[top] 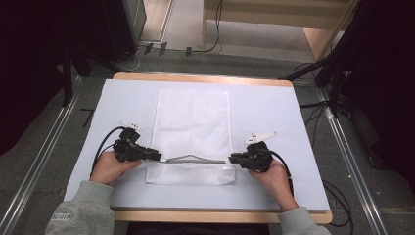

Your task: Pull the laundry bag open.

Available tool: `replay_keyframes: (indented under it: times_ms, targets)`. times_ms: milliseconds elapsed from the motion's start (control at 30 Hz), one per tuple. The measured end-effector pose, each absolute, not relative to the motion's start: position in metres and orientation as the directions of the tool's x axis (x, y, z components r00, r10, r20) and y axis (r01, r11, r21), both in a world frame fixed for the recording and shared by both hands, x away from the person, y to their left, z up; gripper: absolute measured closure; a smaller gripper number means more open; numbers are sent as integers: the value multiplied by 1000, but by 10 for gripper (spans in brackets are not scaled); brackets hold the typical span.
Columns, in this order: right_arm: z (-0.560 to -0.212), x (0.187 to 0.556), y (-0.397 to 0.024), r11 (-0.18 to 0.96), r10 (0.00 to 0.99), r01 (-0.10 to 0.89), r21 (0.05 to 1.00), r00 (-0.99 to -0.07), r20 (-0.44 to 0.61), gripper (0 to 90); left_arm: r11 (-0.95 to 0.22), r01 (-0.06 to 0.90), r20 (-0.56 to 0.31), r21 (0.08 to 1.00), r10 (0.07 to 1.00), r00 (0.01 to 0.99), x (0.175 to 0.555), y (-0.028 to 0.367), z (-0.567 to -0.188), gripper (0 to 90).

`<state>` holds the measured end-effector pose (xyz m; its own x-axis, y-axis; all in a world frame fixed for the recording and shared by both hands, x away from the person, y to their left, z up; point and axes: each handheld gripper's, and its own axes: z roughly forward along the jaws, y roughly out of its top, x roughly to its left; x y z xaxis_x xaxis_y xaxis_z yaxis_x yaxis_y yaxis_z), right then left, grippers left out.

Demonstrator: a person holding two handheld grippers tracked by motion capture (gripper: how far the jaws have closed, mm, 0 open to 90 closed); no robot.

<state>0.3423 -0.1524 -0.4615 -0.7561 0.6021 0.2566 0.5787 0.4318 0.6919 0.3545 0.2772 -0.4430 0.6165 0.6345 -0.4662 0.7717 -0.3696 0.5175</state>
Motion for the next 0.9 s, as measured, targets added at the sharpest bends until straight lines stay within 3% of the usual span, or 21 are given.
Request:
replay_keyframes:
  times_ms: [300, 900]
  targets:
    - [-456, 345, -182, 380, 656, 594, 709, -713, 246, 724, -319, 769, -433, 554, 678, 594, 353, 291, -438, 576]
    - [-458, 349, -194, 376, 682, 600, 706, -695, 227, 679, -270, 782, -422, 562, 719, 552, 353, 308, -437, 518]
